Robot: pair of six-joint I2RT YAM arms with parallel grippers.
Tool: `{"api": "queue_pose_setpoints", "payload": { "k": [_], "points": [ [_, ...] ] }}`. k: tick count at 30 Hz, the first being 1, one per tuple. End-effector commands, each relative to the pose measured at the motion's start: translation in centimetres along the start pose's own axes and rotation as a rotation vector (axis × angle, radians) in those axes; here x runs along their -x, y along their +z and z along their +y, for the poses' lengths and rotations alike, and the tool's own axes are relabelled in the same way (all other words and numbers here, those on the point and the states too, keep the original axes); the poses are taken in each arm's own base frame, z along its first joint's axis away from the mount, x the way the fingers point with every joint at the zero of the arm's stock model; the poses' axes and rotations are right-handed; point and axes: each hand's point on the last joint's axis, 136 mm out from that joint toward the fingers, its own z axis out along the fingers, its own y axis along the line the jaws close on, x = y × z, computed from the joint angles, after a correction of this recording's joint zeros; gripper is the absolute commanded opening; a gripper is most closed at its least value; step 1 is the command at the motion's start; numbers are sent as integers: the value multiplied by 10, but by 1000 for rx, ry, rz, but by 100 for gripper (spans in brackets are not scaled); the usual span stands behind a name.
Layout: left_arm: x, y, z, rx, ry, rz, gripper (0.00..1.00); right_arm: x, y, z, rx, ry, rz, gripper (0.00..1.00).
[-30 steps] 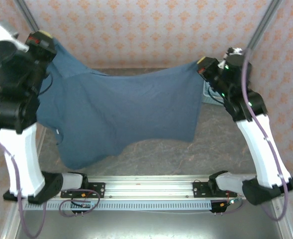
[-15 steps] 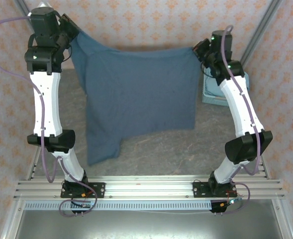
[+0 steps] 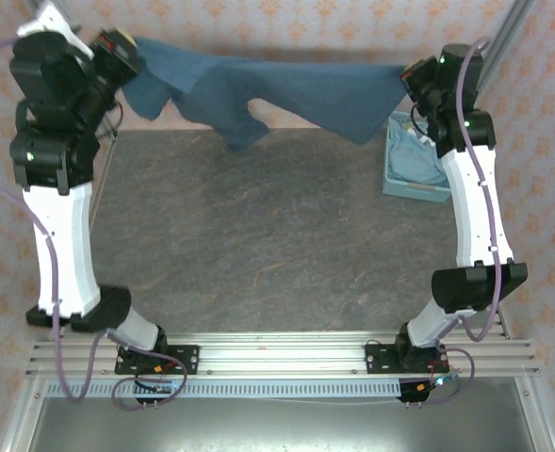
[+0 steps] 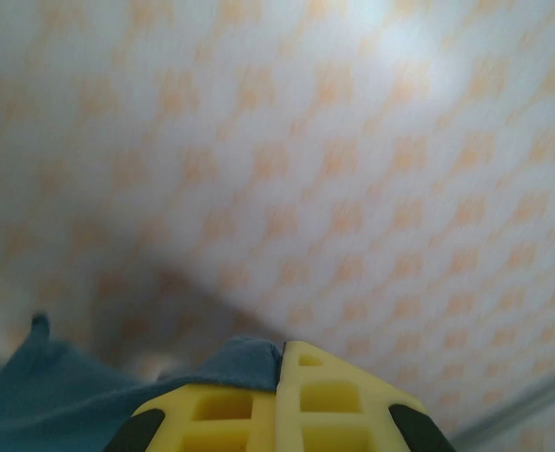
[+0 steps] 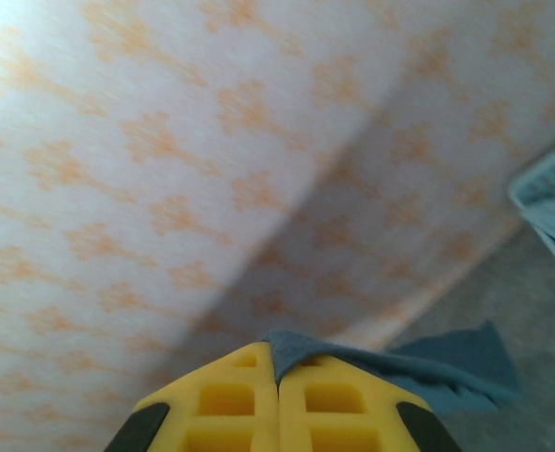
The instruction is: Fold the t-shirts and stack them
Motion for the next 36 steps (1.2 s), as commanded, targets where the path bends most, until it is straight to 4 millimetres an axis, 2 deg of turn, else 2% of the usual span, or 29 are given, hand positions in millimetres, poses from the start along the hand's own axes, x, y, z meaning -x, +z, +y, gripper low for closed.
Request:
{"api": "queue_pose_setpoints", "payload": {
  "k": [1, 5, 8, 9, 11, 14, 17, 20, 24, 27, 30, 31, 33, 36],
  "points": [
    [-83, -5, 70, 232, 23, 159, 0, -36, -1, -62, -160, 23, 60, 0],
    [-198, -30, 155, 425, -43, 361, 0, -108, -4, -151, -360, 30, 182, 0],
    [-264, -56, 201, 546, -83, 484, 0, -157, -17, -208, -499, 10, 271, 0],
    [-280, -69, 216, 601, -92, 509, 0, -169, -23, -222, -536, 4, 297, 0],
    [-299, -94, 243, 718, -108, 536, 0, -189, -34, -241, -605, -17, 348, 0],
    [-313, -115, 258, 768, -134, 536, 0, -213, -51, -255, -685, -62, 409, 0],
    [-306, -122, 258, 769, -141, 509, 0, -223, -69, -258, -729, -95, 420, 0],
    [-277, -118, 243, 721, -106, 414, 0, -215, -80, -243, -688, -105, 363, 0],
    [-242, -90, 218, 648, -57, 311, 0, -199, -71, -215, -599, -100, 309, 0],
    [-234, -51, 200, 645, -5, 316, 0, -193, -42, -192, -540, -121, 313, 0],
    [-232, 4, 190, 657, -6, 377, 0, -182, 2, -174, -488, -97, 332, 0],
    [-226, 26, 186, 644, -10, 379, 0, -171, 19, -166, -464, -88, 314, 0],
    [-205, 68, 175, 607, -17, 356, 0, -146, 50, -147, -396, -57, 278, 0],
    [-147, 120, 145, 527, -12, 264, 0, -93, 85, -104, -274, -4, 200, 0]
  ]
}}
